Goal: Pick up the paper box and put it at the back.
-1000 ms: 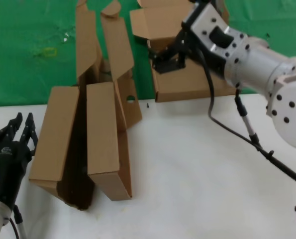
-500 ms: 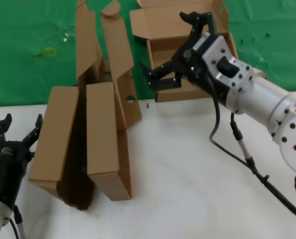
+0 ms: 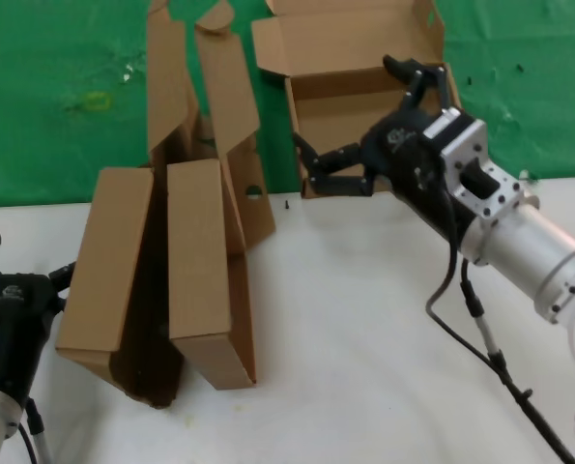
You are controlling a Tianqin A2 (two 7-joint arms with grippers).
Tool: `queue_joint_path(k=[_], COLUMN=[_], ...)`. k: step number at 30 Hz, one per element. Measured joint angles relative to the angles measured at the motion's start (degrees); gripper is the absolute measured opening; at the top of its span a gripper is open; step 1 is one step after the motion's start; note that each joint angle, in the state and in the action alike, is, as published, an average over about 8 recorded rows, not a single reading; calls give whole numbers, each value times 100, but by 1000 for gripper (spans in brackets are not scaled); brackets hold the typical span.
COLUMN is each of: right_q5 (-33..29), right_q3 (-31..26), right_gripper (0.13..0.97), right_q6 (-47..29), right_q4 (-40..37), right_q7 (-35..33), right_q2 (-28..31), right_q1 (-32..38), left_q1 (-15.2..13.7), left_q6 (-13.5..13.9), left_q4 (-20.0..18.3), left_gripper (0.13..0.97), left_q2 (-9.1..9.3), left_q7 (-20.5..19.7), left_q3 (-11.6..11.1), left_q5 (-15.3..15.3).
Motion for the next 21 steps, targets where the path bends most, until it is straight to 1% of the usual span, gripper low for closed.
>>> queue_joint_path(k=[8, 9, 17, 21], right_q5=[902, 1012, 1913, 2360], right_q3=[92, 103, 195, 241], right_gripper=[966, 966, 966, 966], right_q6=[678, 761, 1439, 1775], right_q4=[-148, -166, -315, -388], right_q7=[-500, -561, -1061, -1308], right_q2=[126, 141, 268, 330], right_q1=[-461, -517, -981, -1210], left_q1=[0, 0, 0, 0], left_q6=[0, 0, 0, 0], left_q4=[0, 0, 0, 0], left_gripper=[820, 820, 929, 929], left_q2=[0, 0, 0, 0], left_q7=[1, 2, 3, 2], left_q3=[0, 0, 0, 0], left_q5=[0, 0, 0, -1])
